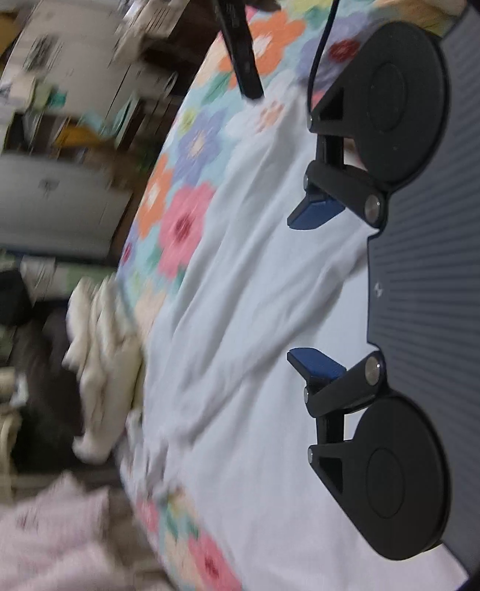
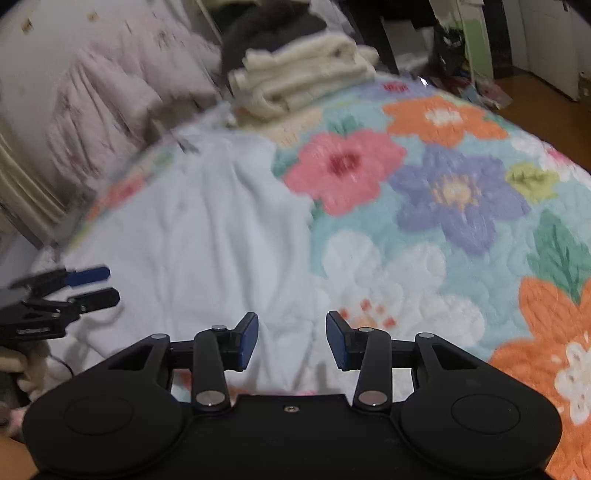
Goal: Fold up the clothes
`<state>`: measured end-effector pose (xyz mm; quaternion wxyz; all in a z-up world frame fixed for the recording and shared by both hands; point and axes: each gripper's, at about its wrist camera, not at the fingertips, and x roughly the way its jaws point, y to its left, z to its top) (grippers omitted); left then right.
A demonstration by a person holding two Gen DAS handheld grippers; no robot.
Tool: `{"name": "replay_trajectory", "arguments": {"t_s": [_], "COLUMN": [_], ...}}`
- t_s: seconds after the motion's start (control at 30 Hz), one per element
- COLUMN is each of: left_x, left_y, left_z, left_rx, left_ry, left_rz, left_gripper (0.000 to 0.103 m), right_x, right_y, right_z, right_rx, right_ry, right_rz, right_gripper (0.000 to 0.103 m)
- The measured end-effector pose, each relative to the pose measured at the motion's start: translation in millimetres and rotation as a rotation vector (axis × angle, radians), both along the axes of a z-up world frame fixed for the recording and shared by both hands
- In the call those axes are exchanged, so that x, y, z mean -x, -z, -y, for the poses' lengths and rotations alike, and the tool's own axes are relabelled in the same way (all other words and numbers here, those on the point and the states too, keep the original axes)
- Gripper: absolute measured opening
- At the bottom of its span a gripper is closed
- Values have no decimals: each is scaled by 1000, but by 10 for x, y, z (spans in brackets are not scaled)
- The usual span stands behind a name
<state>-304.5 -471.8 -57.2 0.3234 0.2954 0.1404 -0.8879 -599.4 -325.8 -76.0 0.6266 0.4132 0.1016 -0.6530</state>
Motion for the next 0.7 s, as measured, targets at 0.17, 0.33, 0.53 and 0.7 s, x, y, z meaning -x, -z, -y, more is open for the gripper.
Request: {"name": "replay_trajectory", "arguments": {"t_s": [0.17, 0.33, 0.53, 0.7], "left_x": [-50, 254, 65, 48], "left_y": [-153, -488, -1054, -1352], "left_z": [256, 414, 834, 1188], "left_rx": [-161, -81, -177, -143], "left_ry": [-144, -164, -302, -402], "left_rz": [4, 197, 243, 125], "left_gripper": [74, 74, 72, 72], "right_x": [-353, -689, -682, -666], "right_y": [-134, -526, -1457, -1900], "right_z": [288, 816, 1259, 1692], "right_rx": [18, 147, 347, 492], "right_ry": [-154, -346, -495, -651], "right_rz": [-221, -199, -257, -238], "right_gripper": [55, 55, 62, 102]}}
